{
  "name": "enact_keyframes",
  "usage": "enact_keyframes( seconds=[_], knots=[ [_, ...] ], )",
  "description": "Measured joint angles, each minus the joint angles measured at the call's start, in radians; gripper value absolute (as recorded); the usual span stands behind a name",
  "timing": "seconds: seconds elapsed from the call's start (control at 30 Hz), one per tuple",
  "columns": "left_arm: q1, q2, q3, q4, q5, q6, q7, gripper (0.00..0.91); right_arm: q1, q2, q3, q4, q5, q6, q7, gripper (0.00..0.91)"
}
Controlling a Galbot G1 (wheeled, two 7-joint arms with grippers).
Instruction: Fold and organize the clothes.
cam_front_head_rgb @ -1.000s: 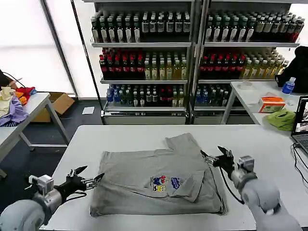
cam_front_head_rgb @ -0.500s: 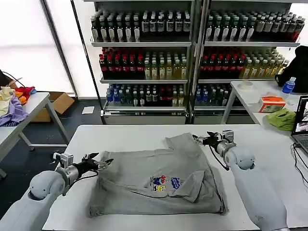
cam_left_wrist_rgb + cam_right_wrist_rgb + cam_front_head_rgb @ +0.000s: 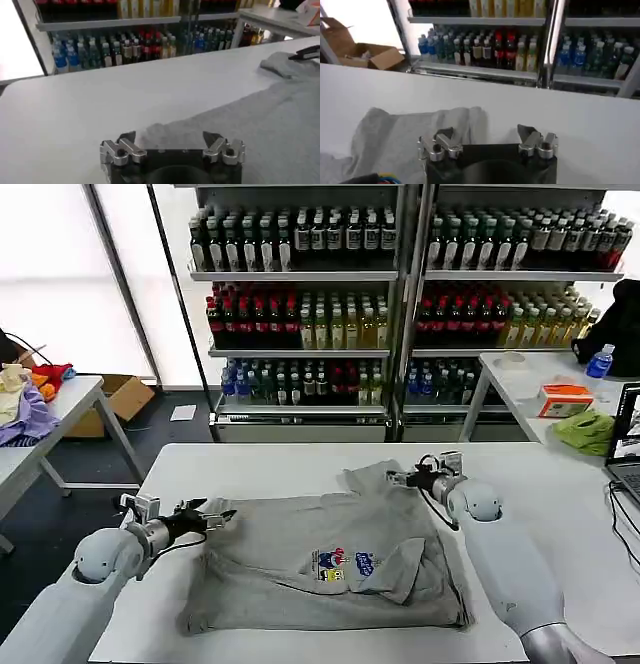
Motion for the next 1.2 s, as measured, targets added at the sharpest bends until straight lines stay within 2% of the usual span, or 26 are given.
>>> enact_keyframes(
  seconds=[0.07, 0.13, 0.17, 0.2, 0.23, 0.33, 0.93, 1.2],
  knots=[
    [-0.003, -0.003, 0.006, 0.006, -0.002, 0.002, 0.000, 0.907, 0.005, 0.005, -0.005, -0.010, 0.002, 0.000, 0.000, 0.000],
    [-0.004, -0.005, 0.009, 0.012, -0.003, 0.004, 0.000, 0.524, 0.006, 0.009, -0.009, -0.016, 0.007, 0.000, 0.001, 0.000],
    [-0.004, -0.006, 0.009, 0.013, -0.004, 0.005, -0.001, 0.262, 0.006, 0.010, -0.011, -0.018, 0.010, 0.000, 0.000, 0.000],
    [-0.004, -0.007, 0.009, 0.013, -0.005, 0.005, -0.001, 0.212, 0.005, 0.010, -0.012, -0.018, 0.013, -0.001, 0.000, 0.000],
    [-0.003, -0.007, 0.009, 0.013, -0.006, 0.005, -0.001, 0.111, 0.004, 0.010, -0.013, -0.018, 0.015, -0.001, 0.000, 0.000],
    [0.004, -0.010, 0.004, 0.012, -0.012, 0.001, -0.002, 0.010, 0.001, 0.012, -0.015, -0.016, 0.023, -0.003, 0.002, 0.000],
    [-0.036, -0.040, 0.023, 0.064, -0.056, -0.025, -0.037, 0.010, -0.035, 0.012, 0.000, 0.039, 0.078, -0.012, 0.010, 0.000],
    [-0.023, -0.031, 0.008, 0.036, -0.091, -0.040, -0.072, 0.020, -0.069, -0.006, 0.040, 0.119, 0.134, -0.017, 0.023, 0.000]
  ],
)
